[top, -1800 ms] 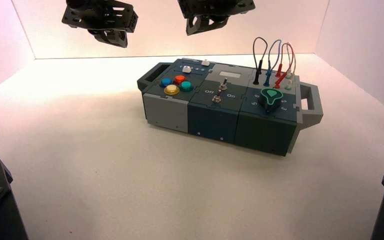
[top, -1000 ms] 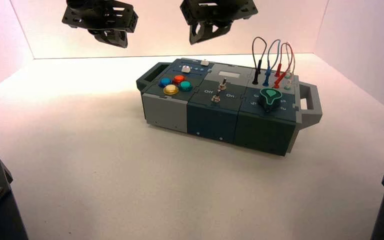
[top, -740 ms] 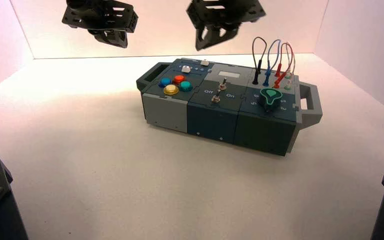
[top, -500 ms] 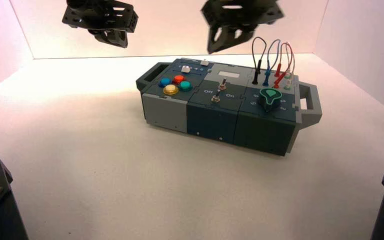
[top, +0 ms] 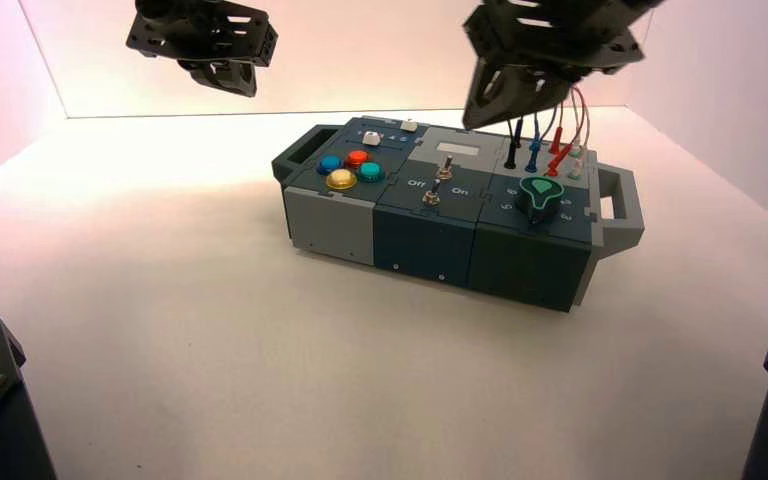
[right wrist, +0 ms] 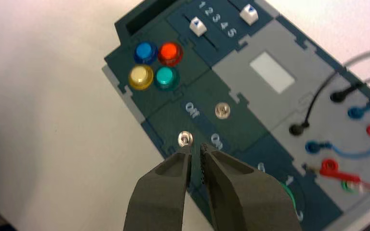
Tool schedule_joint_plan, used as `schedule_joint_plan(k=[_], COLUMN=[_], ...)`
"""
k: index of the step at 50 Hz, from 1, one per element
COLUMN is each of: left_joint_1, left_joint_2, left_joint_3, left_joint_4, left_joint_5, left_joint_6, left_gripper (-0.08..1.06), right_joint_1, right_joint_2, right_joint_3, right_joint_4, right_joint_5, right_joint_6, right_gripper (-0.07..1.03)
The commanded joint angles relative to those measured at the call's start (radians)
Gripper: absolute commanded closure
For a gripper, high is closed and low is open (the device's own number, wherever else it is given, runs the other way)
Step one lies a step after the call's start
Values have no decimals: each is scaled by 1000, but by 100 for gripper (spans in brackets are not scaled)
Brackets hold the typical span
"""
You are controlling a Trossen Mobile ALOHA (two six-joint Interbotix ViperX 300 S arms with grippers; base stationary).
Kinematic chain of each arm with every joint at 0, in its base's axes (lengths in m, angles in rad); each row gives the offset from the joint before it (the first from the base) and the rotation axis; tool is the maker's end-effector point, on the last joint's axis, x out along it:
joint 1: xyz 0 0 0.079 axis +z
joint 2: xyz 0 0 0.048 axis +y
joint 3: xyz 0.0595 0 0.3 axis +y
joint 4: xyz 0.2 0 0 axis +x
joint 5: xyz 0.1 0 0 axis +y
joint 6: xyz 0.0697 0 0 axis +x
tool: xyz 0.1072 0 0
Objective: Turn the knob to position 1.
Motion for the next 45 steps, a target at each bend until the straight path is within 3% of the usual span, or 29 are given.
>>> schedule_joint_plan(k=[1,9,24,33,45], left_joint_1=[-3,-3,-3,-5,-5], left_joint_2=[-14,-12,-8,-6,-5], left_joint_3=[-25,-26,-28,-29,-29], left_joint_4=[2,2,2,2,0], left_joint_5=[-3,-3,5,5,5], left_joint_6=[2,2,2,2,2], left_gripper=[100,100,100,100,100], right_joint_1=[2,-2,-40,-130,-149], right_joint_2=[-83,-169,-189,-189,-189], right_joint_3=[34,104,153,181,184], right_joint_4=[18,60,64,61,49], right_joint_5=[8,17,54,69,63], right_joint_6=[12,32,67,67,67], right_gripper=[91,99,99,99,99])
